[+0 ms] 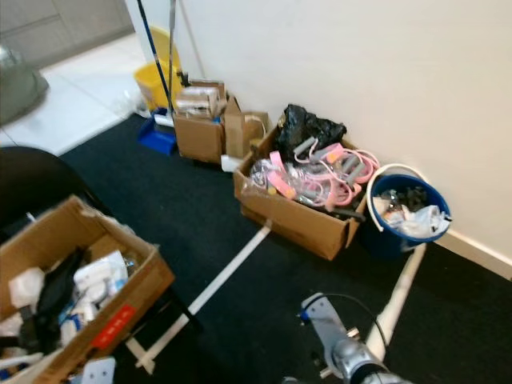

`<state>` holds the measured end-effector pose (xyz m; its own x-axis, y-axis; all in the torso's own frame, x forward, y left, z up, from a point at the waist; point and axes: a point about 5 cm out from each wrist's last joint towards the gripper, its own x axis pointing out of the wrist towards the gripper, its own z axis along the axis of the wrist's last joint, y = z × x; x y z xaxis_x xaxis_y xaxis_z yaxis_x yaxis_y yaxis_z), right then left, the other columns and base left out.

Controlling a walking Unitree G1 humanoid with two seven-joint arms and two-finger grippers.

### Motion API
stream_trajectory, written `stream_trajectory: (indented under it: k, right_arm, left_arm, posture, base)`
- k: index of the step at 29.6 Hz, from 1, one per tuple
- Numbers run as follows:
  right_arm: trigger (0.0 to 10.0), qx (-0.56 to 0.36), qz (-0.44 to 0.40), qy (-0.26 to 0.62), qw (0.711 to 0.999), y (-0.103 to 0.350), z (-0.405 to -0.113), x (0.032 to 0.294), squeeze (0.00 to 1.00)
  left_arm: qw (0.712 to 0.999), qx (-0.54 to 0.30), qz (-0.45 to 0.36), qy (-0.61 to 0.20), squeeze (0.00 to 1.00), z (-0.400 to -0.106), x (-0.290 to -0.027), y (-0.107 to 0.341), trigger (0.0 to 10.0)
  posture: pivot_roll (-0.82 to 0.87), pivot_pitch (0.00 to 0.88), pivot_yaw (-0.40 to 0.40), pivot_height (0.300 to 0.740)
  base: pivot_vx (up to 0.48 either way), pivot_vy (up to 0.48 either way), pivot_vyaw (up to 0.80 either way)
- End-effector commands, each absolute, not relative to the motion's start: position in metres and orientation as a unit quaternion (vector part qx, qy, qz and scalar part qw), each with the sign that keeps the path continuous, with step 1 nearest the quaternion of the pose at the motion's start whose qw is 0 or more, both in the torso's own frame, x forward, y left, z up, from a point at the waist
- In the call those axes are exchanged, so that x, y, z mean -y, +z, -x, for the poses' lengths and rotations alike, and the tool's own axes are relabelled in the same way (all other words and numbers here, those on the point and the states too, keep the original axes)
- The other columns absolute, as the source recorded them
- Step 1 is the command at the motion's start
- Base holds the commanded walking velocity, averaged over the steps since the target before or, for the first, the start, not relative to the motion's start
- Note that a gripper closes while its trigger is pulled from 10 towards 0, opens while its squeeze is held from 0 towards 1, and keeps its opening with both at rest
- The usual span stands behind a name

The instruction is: Picking trash to rubbish bin

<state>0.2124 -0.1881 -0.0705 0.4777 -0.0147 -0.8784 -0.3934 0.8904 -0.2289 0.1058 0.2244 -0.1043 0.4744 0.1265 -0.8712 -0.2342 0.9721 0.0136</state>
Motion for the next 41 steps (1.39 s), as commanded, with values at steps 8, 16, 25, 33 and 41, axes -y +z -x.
stream_trajectory:
  k: [8, 16, 25, 33, 41]
  right_arm:
    - [10.0, -0.531, 0.232, 0.124, 0.806, -0.081, -0.19, 0.199, 0.0]
    - [10.0, -0.538, 0.246, 0.132, 0.795, -0.083, -0.184, 0.203, 0.0]
    - [10.0, -0.536, 0.262, 0.139, 0.79, -0.082, -0.185, 0.206, 0.0]
    - [10.0, -0.532, 0.258, 0.142, 0.794, -0.083, -0.183, 0.205, 0.0]
    - [10.0, -0.535, 0.256, 0.143, 0.792, -0.085, -0.179, 0.204, 0.0]
  left_arm:
    - [0.85, -0.515, 0.048, 0.096, 0.0, -0.1, -0.221, -0.107, 10.0]
    - [0.841, -0.531, 0.045, 0.093, 0.0, -0.088, -0.223, -0.109, 10.0]
    - [0.837, -0.538, 0.042, 0.088, 0.0, -0.083, -0.227, -0.11, 10.0]
    - [0.836, -0.542, 0.042, 0.08, 0.0, -0.082, -0.226, -0.11, 10.0]
    - [0.836, -0.541, 0.045, 0.084, 0.0, -0.086, -0.217, -0.111, 10.0]
  posture:
    - [0.11, 0.08, -0.001, 0.74]
    - [0.11, 0.078, -0.003, 0.74]
    - [0.1, 0.077, -0.009, 0.74]
    - [0.1, 0.091, -0.006, 0.74]
    - [0.1, 0.1, -0.003, 0.74]
  base:
    - [0.0, 0.0, -0.8]
    - [0.0, 0.0, -0.6]
    - [0.0, 0.0, -0.36]
    - [0.0, -0.103, -0.5]
    - [0.0, -0.355, 0.0]
